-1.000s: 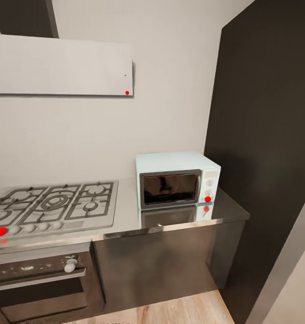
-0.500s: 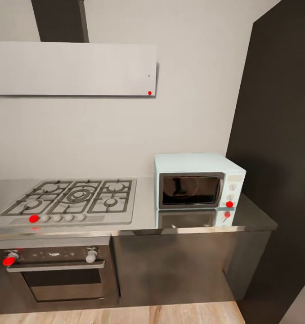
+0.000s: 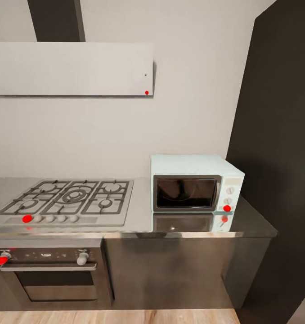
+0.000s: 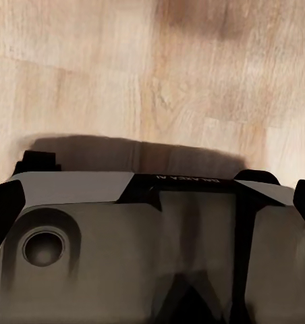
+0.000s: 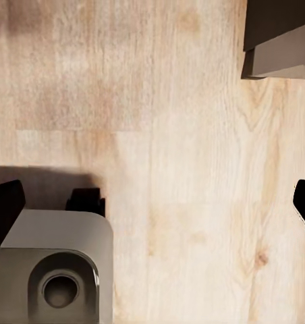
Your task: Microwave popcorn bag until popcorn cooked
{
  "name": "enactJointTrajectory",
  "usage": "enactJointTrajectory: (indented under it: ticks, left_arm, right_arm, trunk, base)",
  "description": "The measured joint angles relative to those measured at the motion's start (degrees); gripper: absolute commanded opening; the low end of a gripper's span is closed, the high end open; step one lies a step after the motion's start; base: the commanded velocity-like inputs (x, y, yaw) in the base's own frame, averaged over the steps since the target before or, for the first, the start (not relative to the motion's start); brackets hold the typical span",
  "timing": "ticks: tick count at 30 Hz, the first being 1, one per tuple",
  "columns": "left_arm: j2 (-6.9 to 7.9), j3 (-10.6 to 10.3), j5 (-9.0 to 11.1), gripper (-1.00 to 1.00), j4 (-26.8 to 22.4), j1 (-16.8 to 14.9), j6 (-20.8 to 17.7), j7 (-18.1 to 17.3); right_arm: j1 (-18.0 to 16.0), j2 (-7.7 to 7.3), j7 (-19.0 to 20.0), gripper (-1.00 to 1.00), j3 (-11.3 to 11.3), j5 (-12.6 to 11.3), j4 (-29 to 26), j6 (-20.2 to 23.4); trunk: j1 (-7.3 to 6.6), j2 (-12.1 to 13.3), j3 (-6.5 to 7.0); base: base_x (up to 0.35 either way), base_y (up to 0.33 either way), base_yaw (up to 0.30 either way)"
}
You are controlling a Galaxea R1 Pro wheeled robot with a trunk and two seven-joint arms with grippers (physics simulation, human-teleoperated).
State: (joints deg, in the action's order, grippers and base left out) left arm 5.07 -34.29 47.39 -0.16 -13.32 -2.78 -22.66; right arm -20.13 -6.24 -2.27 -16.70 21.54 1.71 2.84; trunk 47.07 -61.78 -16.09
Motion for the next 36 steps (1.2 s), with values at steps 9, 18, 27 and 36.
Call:
enactJointTrajectory:
  ticks: [9,18,27,36]
  left_arm:
    - [-0.08,0.01,0.00,1.00,0.00,0.00,0.03,-0.03]
    - [-0.86,0.04,0.00,1.00,0.00,0.00,0.58,4.07]
    - [-1.58,0.05,-0.02,1.00,0.00,0.00,0.65,6.59]
    - [-1.58,0.14,0.00,1.00,0.00,0.00,0.71,6.62]
  right_arm:
    - [0.00,-0.04,0.03,1.00,-0.01,0.00,0.00,0.01]
    - [0.00,3.48,0.68,1.00,-0.05,0.49,-0.08,0.08]
    - [-0.09,14.59,0.83,1.00,5.42,3.20,-25.22,6.62]
    - [-0.05,16.17,7.07,1.00,6.83,3.05,-67.71,33.03]
  trunk:
    - [0.01,0.00,0.00]
    - [0.01,0.00,0.00]
    - [0.01,0.01,0.01]
    - [0.01,0.00,0.01]
  base:
    - [0.021,-0.071,0.000]
    - [0.000,0.000,0.000]
    - [0.000,0.000,0.000]
    - [0.000,0.000,0.000]
